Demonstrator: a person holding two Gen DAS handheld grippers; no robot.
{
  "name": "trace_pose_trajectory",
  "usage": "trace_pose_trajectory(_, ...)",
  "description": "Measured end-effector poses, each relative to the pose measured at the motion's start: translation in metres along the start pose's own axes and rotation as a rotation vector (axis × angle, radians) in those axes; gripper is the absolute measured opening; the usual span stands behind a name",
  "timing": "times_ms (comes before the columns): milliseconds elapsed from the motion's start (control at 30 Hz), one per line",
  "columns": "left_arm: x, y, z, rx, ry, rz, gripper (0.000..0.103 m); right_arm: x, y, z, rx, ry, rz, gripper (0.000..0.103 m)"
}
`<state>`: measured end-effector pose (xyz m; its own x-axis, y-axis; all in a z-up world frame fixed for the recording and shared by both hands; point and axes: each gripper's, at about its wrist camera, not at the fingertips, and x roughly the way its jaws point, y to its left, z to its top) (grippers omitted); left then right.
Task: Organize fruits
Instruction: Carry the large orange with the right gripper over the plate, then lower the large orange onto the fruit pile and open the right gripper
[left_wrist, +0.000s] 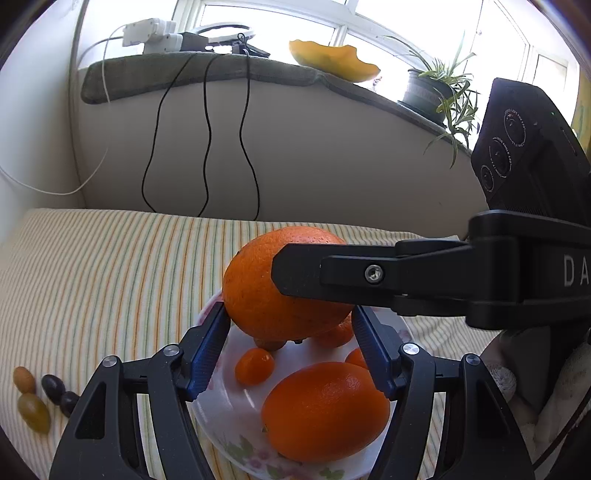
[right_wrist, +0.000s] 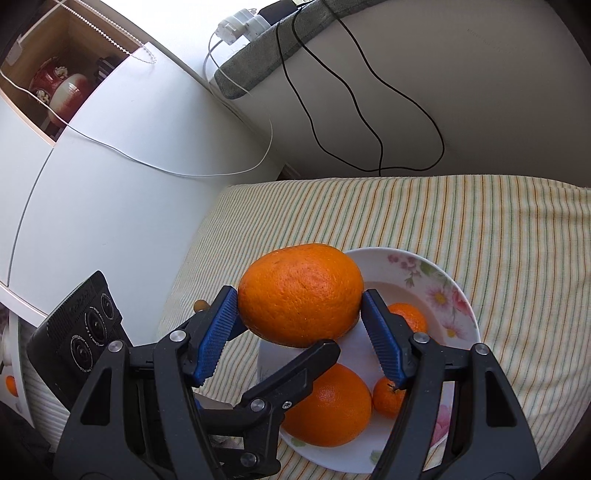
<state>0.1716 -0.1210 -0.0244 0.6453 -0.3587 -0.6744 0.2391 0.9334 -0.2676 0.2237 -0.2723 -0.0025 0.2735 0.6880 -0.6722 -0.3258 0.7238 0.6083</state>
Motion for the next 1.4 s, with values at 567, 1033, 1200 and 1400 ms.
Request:
trace_pose_trajectory(567, 0.011, -0.006, 0.002, 0.029, 0.039, 0.033, 0.068, 0.004, -0.007, -0.002, 0.040, 0.020, -0.016, 0.073)
trace_pose_trajectory(1033, -0.012, -0.002, 0.000, 0.017, 0.003, 0.040, 0.069, -0.021, -0.002, -0.004, 0.023, -0.040, -0.054, 0.077)
trace_pose_trajectory(1200, -0.024, -0.002, -0.004, 0.012, -0.010, 0.038, 0.069, -0.030, 0.004, -0.008, 0.012, -0.063, -0.069, 0.078)
trace_pose_trajectory(1400, -0.038, 0.001, -0.007, 0.014, -0.027, 0.038, 0.069, -0.044, 0.012, -0.013, 0.003, -0.114, -0.081, 0.083)
